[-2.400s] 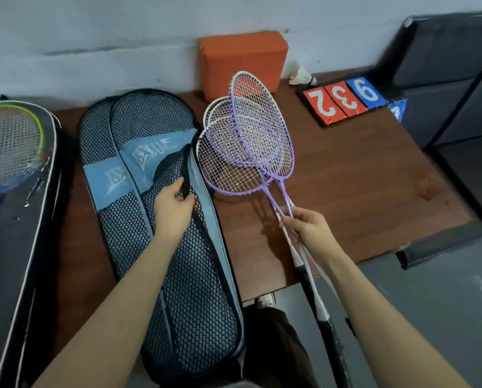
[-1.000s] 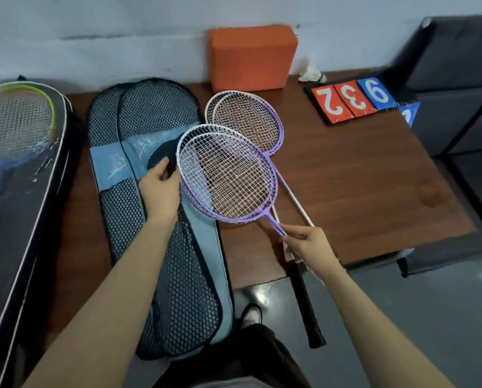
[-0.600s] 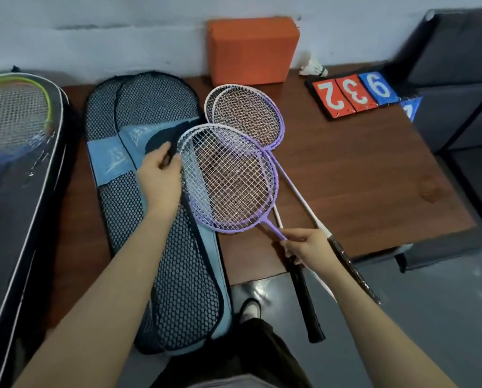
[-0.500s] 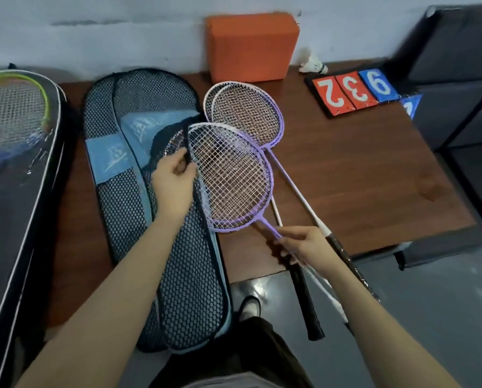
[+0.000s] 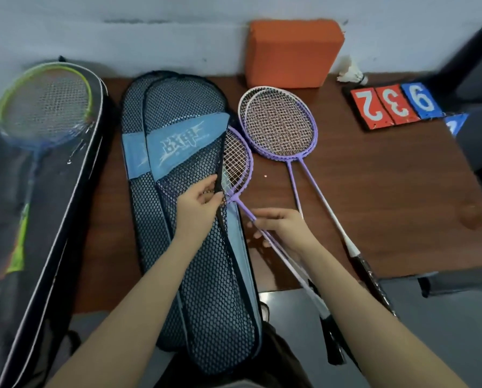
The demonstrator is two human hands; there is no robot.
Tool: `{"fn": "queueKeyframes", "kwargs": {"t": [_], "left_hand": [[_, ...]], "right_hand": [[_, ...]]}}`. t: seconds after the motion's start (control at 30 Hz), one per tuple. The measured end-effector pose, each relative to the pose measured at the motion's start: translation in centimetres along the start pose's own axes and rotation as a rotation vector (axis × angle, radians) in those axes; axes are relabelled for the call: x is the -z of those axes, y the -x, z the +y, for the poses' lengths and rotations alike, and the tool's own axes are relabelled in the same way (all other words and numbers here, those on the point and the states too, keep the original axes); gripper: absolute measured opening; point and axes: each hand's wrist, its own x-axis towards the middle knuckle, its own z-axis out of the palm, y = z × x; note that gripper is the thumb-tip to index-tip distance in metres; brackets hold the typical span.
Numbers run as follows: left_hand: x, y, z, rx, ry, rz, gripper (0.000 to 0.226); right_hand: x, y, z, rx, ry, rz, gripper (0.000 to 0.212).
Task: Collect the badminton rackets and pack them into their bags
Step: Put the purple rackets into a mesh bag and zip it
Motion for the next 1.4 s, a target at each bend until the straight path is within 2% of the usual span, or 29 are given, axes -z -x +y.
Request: {"fn": "queueKeyframes", "kwargs": {"t": [0.27, 0.43, 0.63, 0.8, 0.97, 1.07, 1.23, 1.4], "left_hand": [[3.5, -2.4, 0.8, -0.024, 0.086, 0.034, 0.037], [5.8, -4.7, -0.3, -0.003, 0.02, 0.004, 0.036], [6.7, -5.3, -1.1, 0.052, 0.074, -0.012, 0.034], [7.5, -5.7, -1.8, 0.058, 0.058, 0.05, 0.033], [8.1, -6.0, -3.1, 0.035, -0.039, 0.083, 0.031], [7.6, -5.9, -4.0, -0.037, -0.263, 0.032, 0.037], [5.9, -2.3, -6.1, -0.159, -0.781, -0.131, 0.072], [4.9, 5.1, -8.4, -0.214, -0.972, -0.141, 0.069]], "right_hand": [[-6.2, -4.0, -2.6, -0.011, -0.194, 0.117, 0.025], [-8.4, -7.0, -4.6, -0.024, -0.219, 0.119, 0.026], [-11.8, -11.4, -5.8, 0.016, -0.24, 0.173, 0.013], [-12.6, -13.5, -5.0, 0.101, 0.146, 0.211, 0.038], [-11.6, -12.5, -4.7, 0.161, 0.394, 0.146, 0.034], [-10.2, -11.1, -4.5, 0.241, 0.498, 0.099, 0.03], [-7.9, -6.4, -1.5, 0.394, 0.726, 0.071, 0.029], [-5.3, -0.9, 4.0, 0.584, 1.08, 0.113, 0.039]]}}
